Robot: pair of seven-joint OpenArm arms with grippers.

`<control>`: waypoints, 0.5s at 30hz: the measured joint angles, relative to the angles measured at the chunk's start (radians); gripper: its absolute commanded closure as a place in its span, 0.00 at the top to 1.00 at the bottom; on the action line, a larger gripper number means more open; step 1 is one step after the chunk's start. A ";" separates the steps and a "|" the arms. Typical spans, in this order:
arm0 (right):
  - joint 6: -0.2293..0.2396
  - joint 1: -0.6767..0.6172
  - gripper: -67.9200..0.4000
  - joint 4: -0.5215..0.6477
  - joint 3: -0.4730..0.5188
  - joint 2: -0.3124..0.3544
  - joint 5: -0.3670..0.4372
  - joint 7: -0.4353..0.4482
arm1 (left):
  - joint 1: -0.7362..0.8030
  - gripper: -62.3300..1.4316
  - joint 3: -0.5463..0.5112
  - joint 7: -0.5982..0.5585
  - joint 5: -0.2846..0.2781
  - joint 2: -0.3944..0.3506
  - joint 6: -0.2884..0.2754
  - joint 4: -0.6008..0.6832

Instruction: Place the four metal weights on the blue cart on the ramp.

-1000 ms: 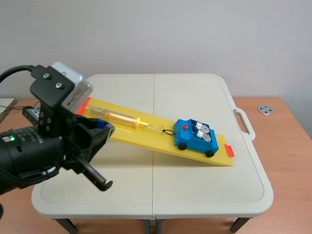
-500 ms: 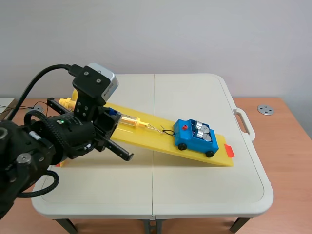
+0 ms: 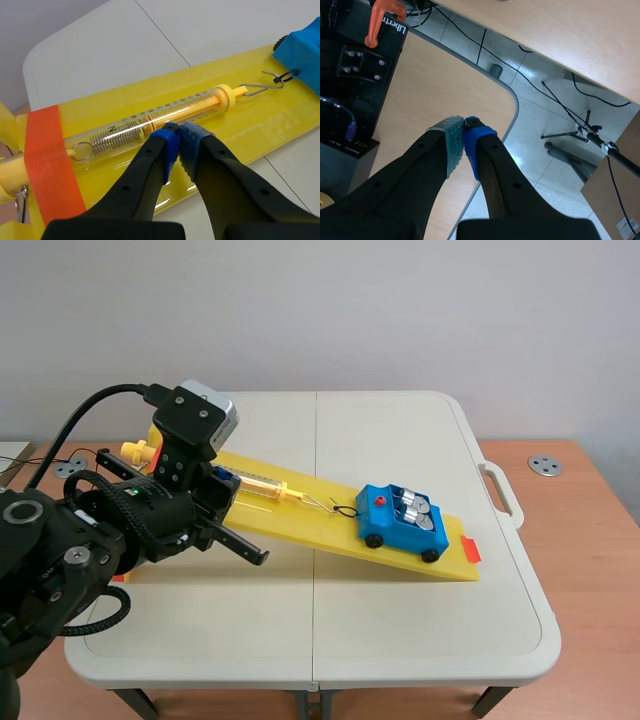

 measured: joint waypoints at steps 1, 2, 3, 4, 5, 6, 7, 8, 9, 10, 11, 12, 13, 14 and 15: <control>0.000 0.000 0.02 0.000 0.000 0.000 0.000 0.000 | 0.000 0.07 0.000 0.000 0.000 0.000 0.000 0.000; 0.000 0.000 0.02 0.000 0.000 0.000 0.000 0.000 | 0.000 0.07 0.000 0.000 0.000 0.000 0.000 0.000; 0.000 0.000 0.02 0.000 0.000 0.000 0.000 0.000 | 0.000 0.07 0.000 0.000 0.000 0.000 0.000 0.000; 0.000 0.000 0.02 0.000 0.000 0.000 0.000 0.000 | 0.000 0.07 0.000 0.000 0.000 0.000 0.000 0.000; 0.000 0.000 0.02 0.000 0.000 0.000 0.000 0.000 | 0.000 0.07 0.000 0.000 0.000 0.000 0.000 0.000; 0.000 0.000 0.02 0.000 0.000 0.000 0.000 0.000 | 0.000 0.07 0.000 0.000 0.000 0.000 0.000 0.000; 0.000 0.000 0.02 0.000 0.000 0.000 0.000 0.000 | 0.000 0.07 0.000 0.000 0.000 0.000 0.000 0.000; 0.000 0.000 0.02 0.000 0.000 0.000 0.000 0.002 | 0.000 0.07 0.000 0.000 0.000 0.000 0.000 0.000; 0.000 0.000 0.02 0.000 0.000 0.000 0.000 0.003 | 0.000 0.07 0.000 0.000 0.000 0.000 0.000 0.000; 0.000 0.000 0.02 0.000 0.000 0.000 0.000 0.003 | 0.000 0.07 0.000 0.000 0.000 0.000 0.000 0.000; 0.000 0.000 0.02 0.000 0.000 0.000 0.000 0.004 | 0.000 0.07 0.000 0.000 0.000 0.000 0.000 0.000; 0.000 0.000 0.02 0.000 0.000 0.000 0.000 0.005 | 0.000 0.07 0.000 0.000 0.000 0.000 0.000 0.000; 0.000 0.000 0.02 0.000 0.000 0.000 0.000 0.007 | 0.000 0.07 0.000 0.000 0.000 0.000 0.000 0.000; 0.000 0.000 0.02 0.000 0.000 0.000 0.000 0.008 | 0.000 0.07 0.000 0.000 0.000 0.000 0.000 0.000; 0.000 0.000 0.02 0.000 0.000 0.000 0.000 0.012 | 0.000 0.07 0.000 0.000 0.000 0.000 0.000 0.000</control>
